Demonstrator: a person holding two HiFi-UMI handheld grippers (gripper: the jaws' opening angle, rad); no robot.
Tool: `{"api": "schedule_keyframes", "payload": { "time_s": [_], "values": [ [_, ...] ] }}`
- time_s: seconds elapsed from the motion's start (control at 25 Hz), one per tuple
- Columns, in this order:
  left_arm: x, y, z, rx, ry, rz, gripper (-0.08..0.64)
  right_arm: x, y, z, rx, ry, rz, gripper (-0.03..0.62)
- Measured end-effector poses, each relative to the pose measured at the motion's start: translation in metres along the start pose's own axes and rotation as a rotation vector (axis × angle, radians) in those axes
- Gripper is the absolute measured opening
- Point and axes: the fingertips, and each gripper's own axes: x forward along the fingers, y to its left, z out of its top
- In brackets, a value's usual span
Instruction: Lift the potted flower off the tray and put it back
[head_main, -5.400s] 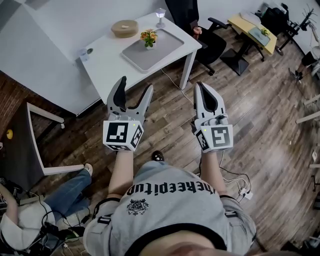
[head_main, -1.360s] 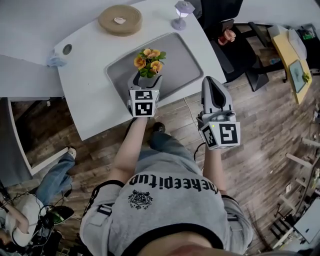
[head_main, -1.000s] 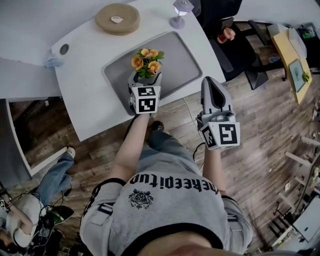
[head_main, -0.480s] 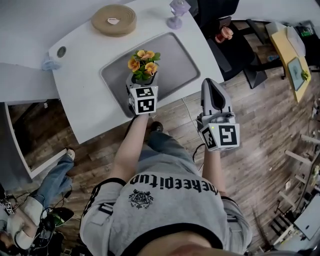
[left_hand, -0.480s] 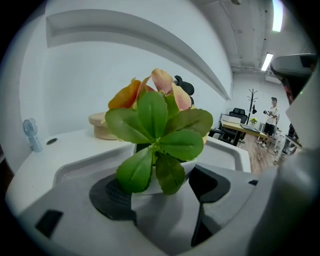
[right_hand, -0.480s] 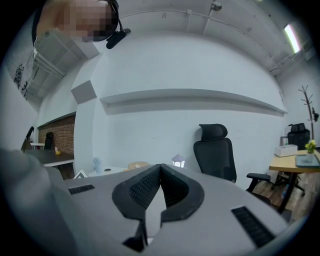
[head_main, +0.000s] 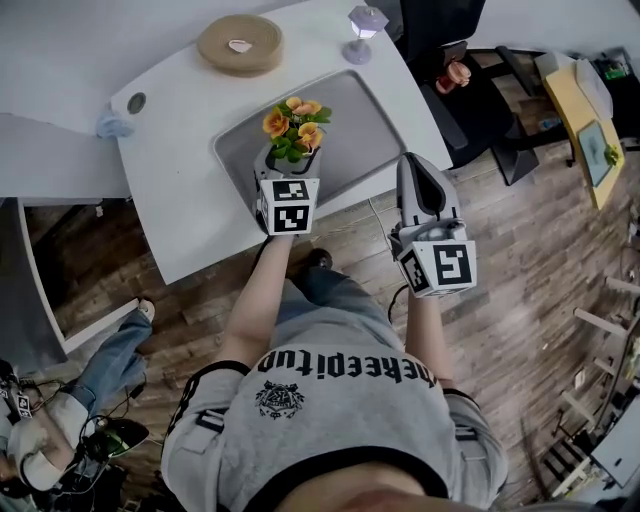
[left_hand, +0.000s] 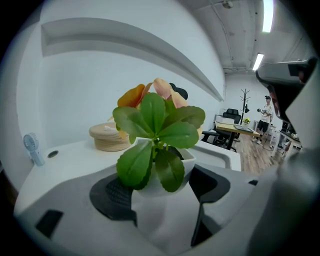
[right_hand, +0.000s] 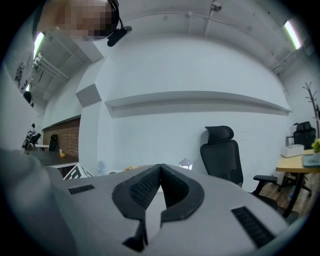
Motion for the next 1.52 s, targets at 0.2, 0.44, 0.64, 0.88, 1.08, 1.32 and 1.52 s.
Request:
{"api": "schedule_keyframes", "payload": {
  "time_s": [0.2,0.44,0.64,0.88,1.08,1.32,1.52],
  "values": [
    [-0.032,0.001,0.024,0.007,-0.026,-0.022,0.342,-0.004,0.014,0.012,-0.006,-0.024,0.003,0.002],
    [-0.068,0.004,0.049,0.013,-0.076,-0.075,0.342,-0.009,0.031,0.025,-0.019,-0.047,-0.019,0.002],
    [-0.102,0.008,0.072,0.013,-0.133,-0.12,0.342,-0.017,0.045,0.037,-0.027,-0.069,-0.046,0.002],
    [-0.143,0.017,0.095,-0.001,-0.206,-0.156,0.342,-0.028,0.071,0.05,-0.036,-0.098,-0.062,0.002],
    [-0.175,0.014,0.113,0.002,-0.255,-0.186,0.342,-0.044,0.084,0.062,-0.051,-0.123,-0.077,0.002],
    [-0.211,0.015,0.126,0.024,-0.316,-0.216,0.342,-0.061,0.102,0.069,-0.07,-0.148,-0.109,0.002],
    [-0.232,0.014,0.13,0.037,-0.347,-0.246,0.342,-0.073,0.114,0.07,-0.069,-0.155,-0.13,0.002]
  ]
}}
